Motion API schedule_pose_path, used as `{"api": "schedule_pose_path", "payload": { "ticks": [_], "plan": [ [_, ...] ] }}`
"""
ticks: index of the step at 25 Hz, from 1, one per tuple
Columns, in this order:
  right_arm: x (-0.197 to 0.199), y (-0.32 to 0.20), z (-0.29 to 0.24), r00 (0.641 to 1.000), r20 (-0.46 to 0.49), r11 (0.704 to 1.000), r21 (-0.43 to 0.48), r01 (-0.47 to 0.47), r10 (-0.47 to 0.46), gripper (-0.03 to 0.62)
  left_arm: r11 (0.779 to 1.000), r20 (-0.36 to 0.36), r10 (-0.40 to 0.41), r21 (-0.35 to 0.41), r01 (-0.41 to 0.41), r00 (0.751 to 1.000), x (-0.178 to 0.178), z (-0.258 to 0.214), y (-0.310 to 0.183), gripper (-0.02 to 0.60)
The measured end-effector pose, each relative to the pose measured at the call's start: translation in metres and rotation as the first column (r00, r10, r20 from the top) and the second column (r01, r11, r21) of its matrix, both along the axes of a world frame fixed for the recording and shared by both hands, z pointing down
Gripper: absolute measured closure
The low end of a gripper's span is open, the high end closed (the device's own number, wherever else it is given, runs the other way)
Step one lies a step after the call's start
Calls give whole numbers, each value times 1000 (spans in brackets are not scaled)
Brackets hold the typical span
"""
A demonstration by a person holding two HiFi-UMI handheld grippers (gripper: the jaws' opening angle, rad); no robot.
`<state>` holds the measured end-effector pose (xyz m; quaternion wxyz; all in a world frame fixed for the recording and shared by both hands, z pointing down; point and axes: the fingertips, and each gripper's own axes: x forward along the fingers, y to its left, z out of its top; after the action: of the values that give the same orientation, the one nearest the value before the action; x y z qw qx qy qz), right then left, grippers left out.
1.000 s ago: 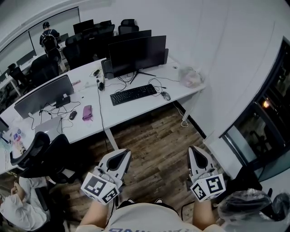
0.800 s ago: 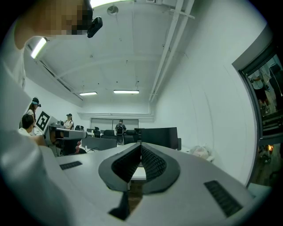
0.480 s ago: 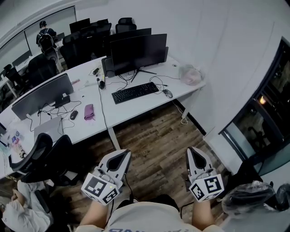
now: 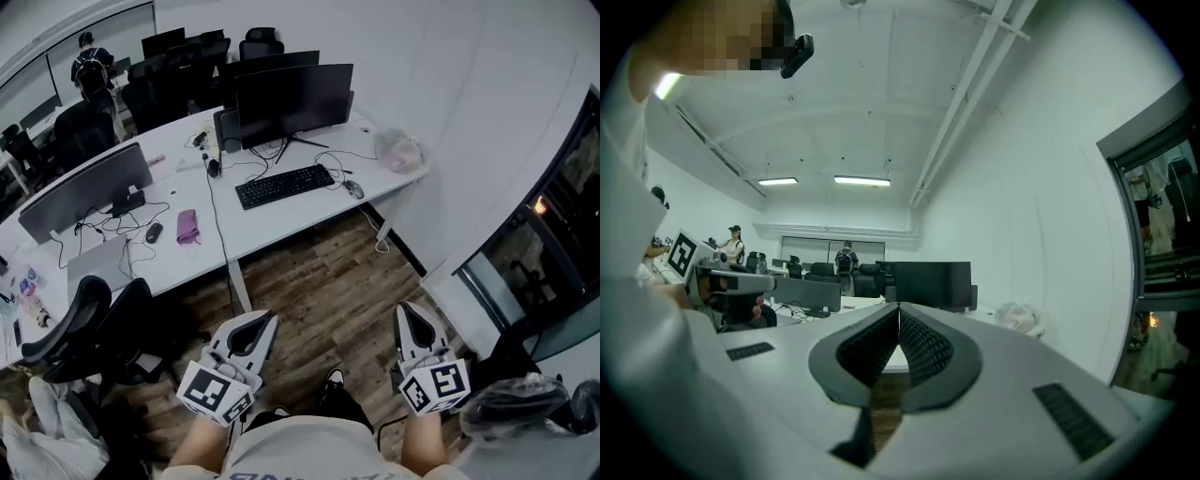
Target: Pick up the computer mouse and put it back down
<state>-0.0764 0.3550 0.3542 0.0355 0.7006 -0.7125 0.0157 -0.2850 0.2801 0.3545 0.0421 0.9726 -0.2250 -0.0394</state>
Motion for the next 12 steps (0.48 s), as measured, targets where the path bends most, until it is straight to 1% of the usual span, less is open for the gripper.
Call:
{"api": "schedule_pose_path", "payload": {
  "ticks": [6,12],
  "plan": [
    [6,-34,8,999,13,999,-6,42,-41,574,999,4,-34,-5,34,999,5,0,-28,577],
    [34,-75,3,997,22,997,21,68,-68,574,998,9,-63,-2,63,998,27,-5,-62,577]
  ]
}}
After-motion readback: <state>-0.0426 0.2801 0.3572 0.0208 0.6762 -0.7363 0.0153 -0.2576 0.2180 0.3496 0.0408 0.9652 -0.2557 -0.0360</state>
